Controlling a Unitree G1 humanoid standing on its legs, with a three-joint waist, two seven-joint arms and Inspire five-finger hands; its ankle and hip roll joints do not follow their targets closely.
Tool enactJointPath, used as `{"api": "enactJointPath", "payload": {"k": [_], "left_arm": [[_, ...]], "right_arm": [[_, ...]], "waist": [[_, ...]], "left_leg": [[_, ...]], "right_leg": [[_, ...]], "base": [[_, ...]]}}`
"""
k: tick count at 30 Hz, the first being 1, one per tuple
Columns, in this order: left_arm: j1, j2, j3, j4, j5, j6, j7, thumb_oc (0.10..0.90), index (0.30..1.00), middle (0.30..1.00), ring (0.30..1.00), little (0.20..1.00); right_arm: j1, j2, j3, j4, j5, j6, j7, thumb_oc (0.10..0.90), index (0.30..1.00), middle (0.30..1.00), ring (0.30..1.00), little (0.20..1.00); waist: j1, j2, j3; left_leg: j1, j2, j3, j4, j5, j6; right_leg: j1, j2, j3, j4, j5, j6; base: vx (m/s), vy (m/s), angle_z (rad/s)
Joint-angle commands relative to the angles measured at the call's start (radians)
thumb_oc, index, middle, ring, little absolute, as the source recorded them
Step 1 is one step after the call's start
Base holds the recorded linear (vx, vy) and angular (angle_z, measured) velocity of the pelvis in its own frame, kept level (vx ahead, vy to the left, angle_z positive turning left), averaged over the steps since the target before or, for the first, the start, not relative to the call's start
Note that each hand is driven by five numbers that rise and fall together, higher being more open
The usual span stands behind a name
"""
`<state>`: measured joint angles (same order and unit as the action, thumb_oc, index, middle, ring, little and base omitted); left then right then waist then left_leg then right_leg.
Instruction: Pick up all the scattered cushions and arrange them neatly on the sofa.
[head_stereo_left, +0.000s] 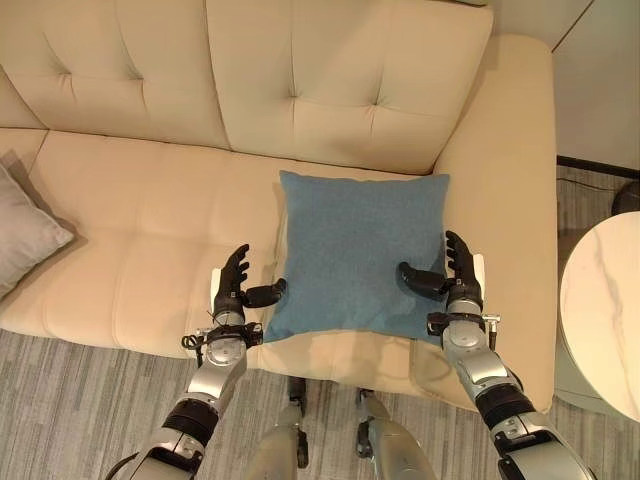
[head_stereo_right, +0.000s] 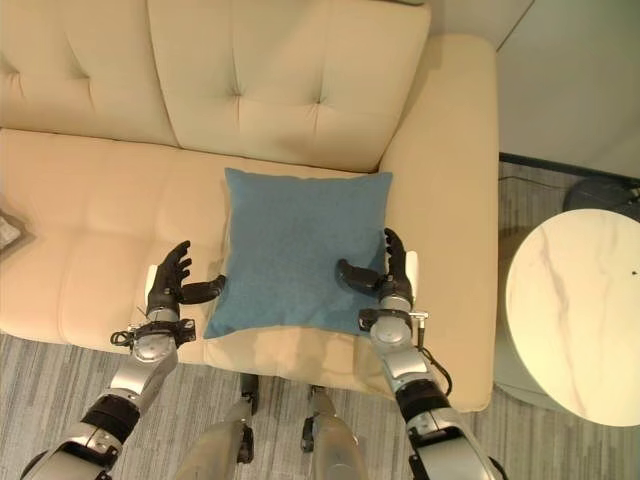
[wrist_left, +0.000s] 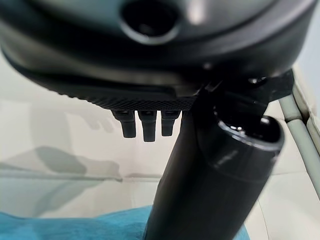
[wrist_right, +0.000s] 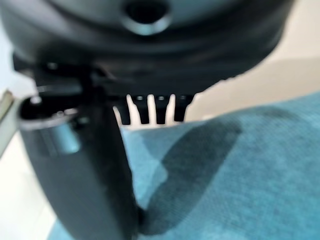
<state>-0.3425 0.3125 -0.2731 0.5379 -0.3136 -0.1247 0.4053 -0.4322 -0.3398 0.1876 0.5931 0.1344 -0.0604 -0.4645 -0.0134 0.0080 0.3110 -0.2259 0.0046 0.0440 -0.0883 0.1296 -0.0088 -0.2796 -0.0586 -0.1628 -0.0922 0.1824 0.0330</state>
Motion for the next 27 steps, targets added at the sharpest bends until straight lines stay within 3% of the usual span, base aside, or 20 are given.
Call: {"api": "enactJointPath", "payload": {"k": [1, 8, 16, 25, 26, 27], "left_arm": [[-0.095, 0.02, 0.02, -0.023, 0.029, -0.08, 0.026, 0.8, 0.9, 0.9, 0.9, 0.9], [-0.1, 0.016, 0.02, -0.027, 0.018, -0.075, 0.032, 0.8, 0.9, 0.9, 0.9, 0.9], [-0.132, 0.017, -0.019, 0.0, 0.009, -0.066, -0.006, 0.8, 0.9, 0.9, 0.9, 0.9], [-0.218, -0.097, -0.088, 0.05, -0.203, -0.107, -0.056, 0.8, 0.9, 0.9, 0.9, 0.9], [-0.218, -0.107, -0.096, 0.046, -0.217, -0.108, -0.064, 0.8, 0.9, 0.9, 0.9, 0.9], [-0.218, -0.118, -0.105, 0.042, -0.239, -0.111, -0.075, 0.8, 0.9, 0.9, 0.9, 0.9]], "right_arm": [[-0.016, -0.023, -0.059, -0.065, -0.034, -0.072, -0.073, 0.8, 0.9, 0.9, 0.9, 0.9], [0.007, -0.012, -0.074, -0.058, 0.012, -0.073, -0.066, 0.8, 0.9, 0.9, 0.9, 0.9], [-0.015, 0.051, -0.003, 0.052, 0.234, -0.097, 0.076, 0.8, 0.9, 0.9, 0.9, 0.9], [-0.063, 0.186, 0.146, 0.08, 0.486, -0.134, 0.222, 0.8, 0.9, 0.9, 0.9, 0.9], [-0.061, 0.191, 0.156, 0.079, 0.493, -0.134, 0.233, 0.558, 0.538, 0.538, 0.538, 0.538], [-0.059, 0.194, 0.167, 0.075, 0.498, -0.133, 0.244, 0.502, 0.453, 0.453, 0.453, 0.453]], "waist": [[-0.002, -0.038, -0.048], [-0.012, -0.034, -0.047], [-0.014, -0.029, -0.034], [-0.013, -0.024, -0.005], [-0.012, -0.023, -0.004], [-0.013, -0.023, -0.003]], "left_leg": [[0.02, -0.027, -0.027, 0.001, -0.125, 0.005], [0.015, -0.024, -0.022, 0.001, -0.126, 0.002], [0.003, -0.023, -0.017, 0.001, -0.119, -0.004], [-0.016, -0.018, -0.015, 0.001, -0.104, -0.017], [-0.016, -0.017, -0.016, 0.001, -0.104, -0.017], [-0.015, -0.017, -0.018, 0.001, -0.104, -0.018]], "right_leg": [[0.072, -0.026, 0.013, 0.021, -0.155, 0.066], [0.064, -0.024, 0.018, 0.02, -0.155, 0.064], [0.048, -0.022, 0.021, 0.02, -0.15, 0.061], [0.035, -0.015, 0.022, 0.017, -0.15, 0.057], [0.036, -0.015, 0.021, 0.017, -0.151, 0.056], [0.038, -0.014, 0.021, 0.016, -0.152, 0.056]], "base": [[0.03, -0.019, -0.05], [0.0, 0.0, 0.0], [0.0, 0.0, 0.0], [0.0, -0.004, 0.0], [0.01, -0.031, -0.02], [0.01, -0.032, -0.02]]}}
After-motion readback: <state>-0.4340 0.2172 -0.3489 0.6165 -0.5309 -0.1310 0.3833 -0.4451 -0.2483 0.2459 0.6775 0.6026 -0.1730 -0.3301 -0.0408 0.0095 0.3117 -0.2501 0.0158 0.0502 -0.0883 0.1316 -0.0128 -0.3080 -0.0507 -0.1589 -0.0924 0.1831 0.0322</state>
